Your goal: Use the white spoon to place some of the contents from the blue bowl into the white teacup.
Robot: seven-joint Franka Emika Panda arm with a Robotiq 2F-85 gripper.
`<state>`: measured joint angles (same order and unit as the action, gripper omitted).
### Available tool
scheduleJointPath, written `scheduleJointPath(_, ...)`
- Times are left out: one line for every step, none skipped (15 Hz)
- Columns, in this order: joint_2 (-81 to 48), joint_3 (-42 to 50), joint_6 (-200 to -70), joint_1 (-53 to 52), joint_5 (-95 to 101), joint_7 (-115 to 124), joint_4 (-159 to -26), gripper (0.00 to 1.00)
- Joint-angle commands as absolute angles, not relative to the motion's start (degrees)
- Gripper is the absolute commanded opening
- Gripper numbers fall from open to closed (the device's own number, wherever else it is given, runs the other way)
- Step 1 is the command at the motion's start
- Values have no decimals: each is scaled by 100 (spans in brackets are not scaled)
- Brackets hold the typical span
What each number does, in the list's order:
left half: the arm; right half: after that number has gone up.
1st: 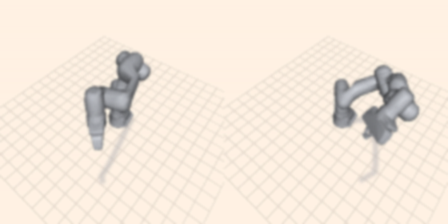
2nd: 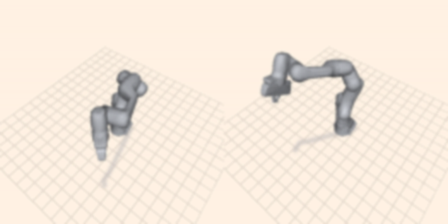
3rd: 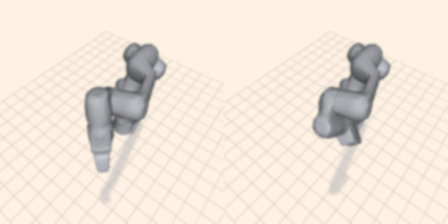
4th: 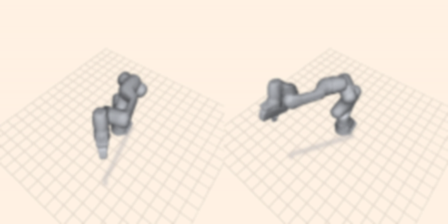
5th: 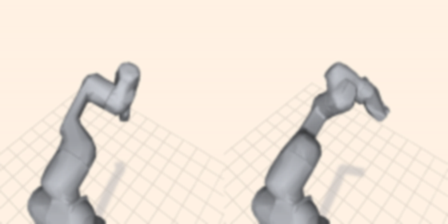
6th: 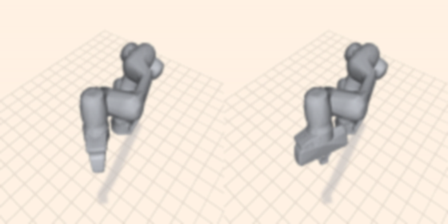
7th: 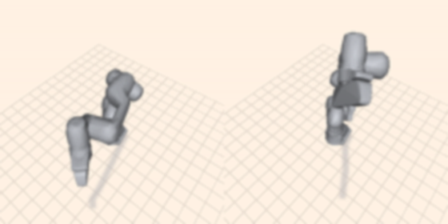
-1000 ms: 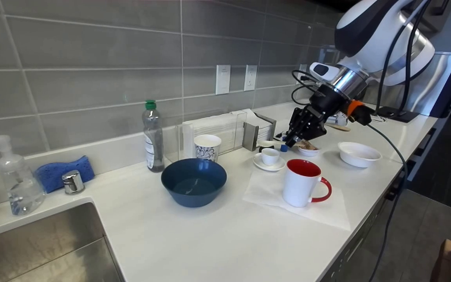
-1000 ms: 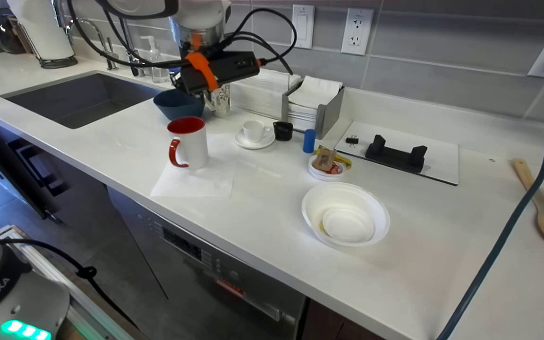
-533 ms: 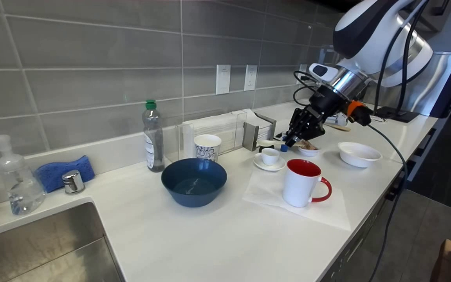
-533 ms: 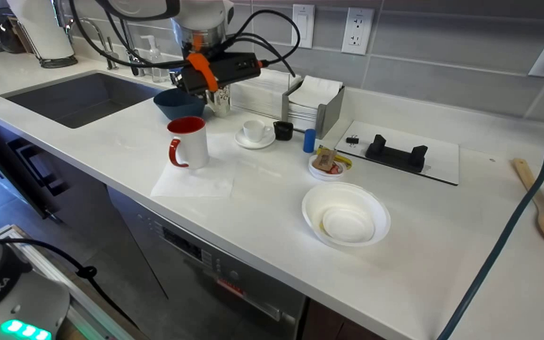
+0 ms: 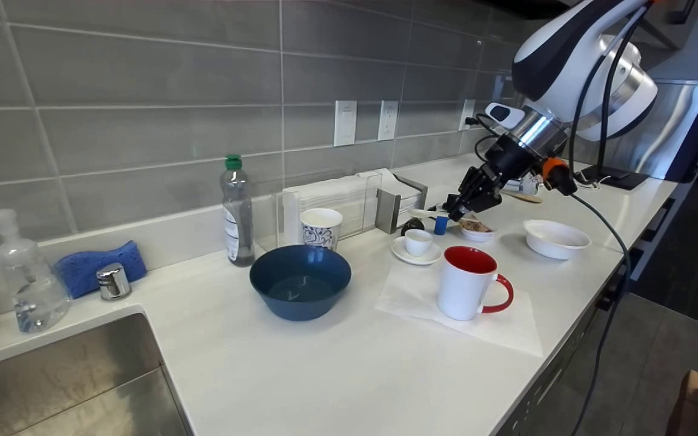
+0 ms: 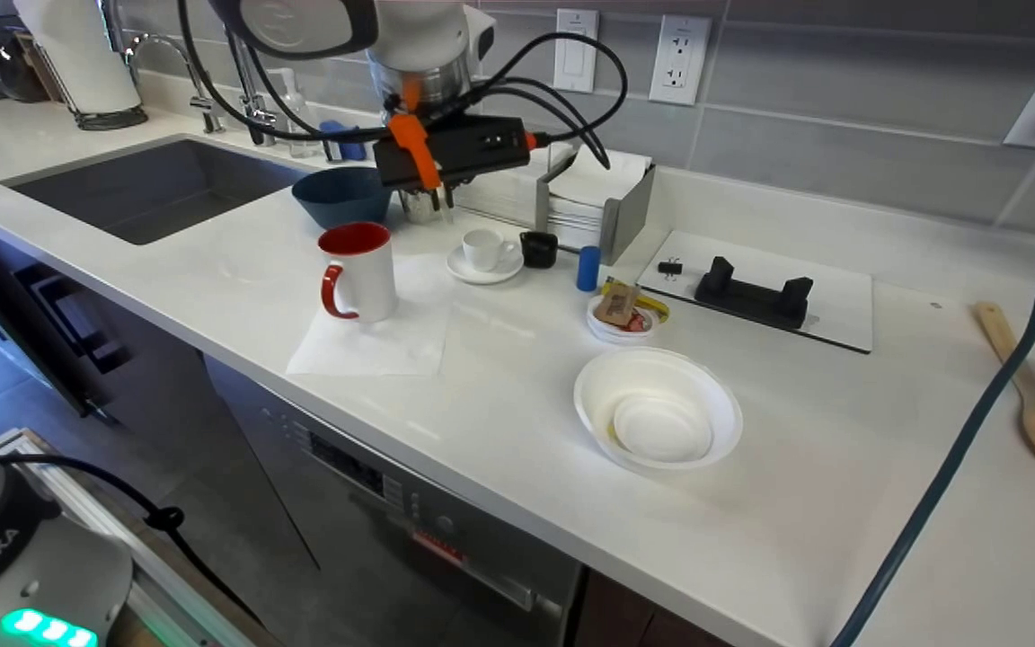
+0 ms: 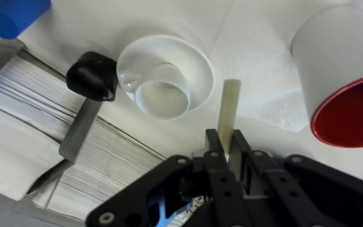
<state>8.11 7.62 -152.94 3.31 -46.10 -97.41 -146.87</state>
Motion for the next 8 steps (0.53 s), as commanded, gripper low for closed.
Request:
scheduleJointPath(468, 817, -15560, 432, -4607, -9530, -14547, 3)
scheduleJointPath(412, 846, -15590, 452, -4605, -9499, -14537, 3)
scheduleJointPath(362, 876, -15635, 477, -4588, -9451, -14533, 3)
scheduleJointPath(309, 895, -15675, 499, -4581, -9414, -14525, 3)
scheduleJointPath(269, 919, -15697, 518, -4555, -9367, -14519, 3)
scheduleJointPath(232, 943, -15721, 530, -4527, -9313, -14514, 3)
scheduleJointPath(194, 955, -15742, 548, -4500, -9257, -14505, 3)
scheduleJointPath(164, 962, -15777, 559, -4467, -9202, -14504, 3)
